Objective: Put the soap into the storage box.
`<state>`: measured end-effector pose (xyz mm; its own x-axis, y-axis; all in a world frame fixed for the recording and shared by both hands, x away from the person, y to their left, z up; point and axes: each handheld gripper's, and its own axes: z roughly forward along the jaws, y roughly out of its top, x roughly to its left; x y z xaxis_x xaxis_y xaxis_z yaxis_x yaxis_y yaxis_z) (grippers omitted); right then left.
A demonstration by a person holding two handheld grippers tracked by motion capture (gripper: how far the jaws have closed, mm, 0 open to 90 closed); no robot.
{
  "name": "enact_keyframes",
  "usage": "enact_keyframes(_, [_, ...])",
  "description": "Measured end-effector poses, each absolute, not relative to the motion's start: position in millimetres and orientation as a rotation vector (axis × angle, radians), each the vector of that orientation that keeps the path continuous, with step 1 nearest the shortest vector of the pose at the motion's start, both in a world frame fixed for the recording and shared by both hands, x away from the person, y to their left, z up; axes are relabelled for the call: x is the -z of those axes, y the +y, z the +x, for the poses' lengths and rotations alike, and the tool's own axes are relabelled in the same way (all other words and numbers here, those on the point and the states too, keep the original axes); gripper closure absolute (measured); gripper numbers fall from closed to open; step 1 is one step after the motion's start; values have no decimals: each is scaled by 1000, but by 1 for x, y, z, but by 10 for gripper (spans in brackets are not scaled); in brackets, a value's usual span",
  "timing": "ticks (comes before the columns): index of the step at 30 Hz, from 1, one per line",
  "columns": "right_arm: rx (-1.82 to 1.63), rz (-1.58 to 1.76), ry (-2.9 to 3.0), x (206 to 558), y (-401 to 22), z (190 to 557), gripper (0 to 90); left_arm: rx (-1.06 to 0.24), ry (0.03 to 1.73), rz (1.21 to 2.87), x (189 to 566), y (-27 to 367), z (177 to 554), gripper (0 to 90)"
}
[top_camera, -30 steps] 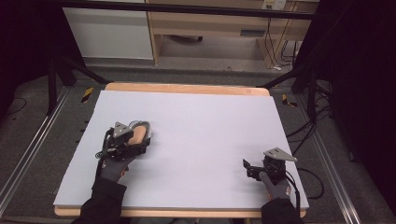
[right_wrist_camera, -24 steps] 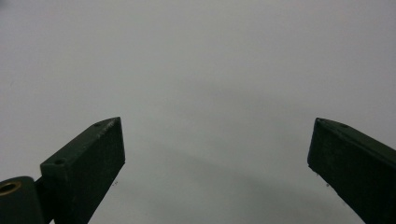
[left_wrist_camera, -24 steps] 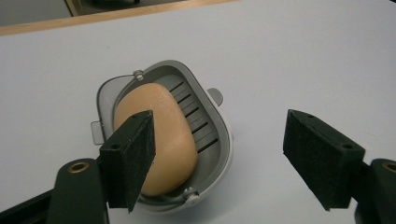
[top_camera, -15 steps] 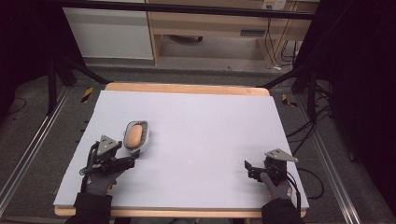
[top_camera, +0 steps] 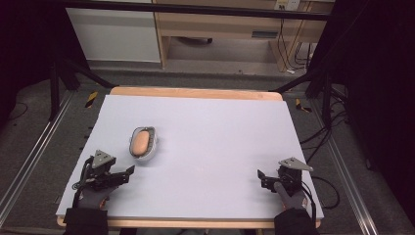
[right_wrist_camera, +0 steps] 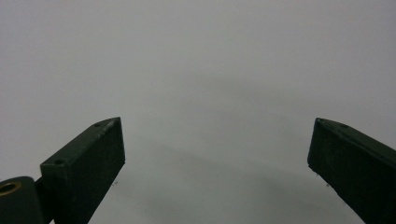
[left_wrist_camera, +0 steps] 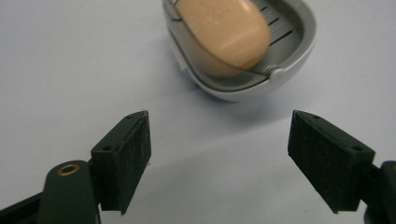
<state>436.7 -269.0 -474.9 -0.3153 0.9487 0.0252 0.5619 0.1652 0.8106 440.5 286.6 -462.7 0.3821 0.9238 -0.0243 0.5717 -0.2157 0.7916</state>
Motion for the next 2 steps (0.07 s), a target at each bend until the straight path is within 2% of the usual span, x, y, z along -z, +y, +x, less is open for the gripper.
enact_keyframes(2, [-1014,1424,1949,475,-270,436,43,-609,1297,1905,463,289,441,205])
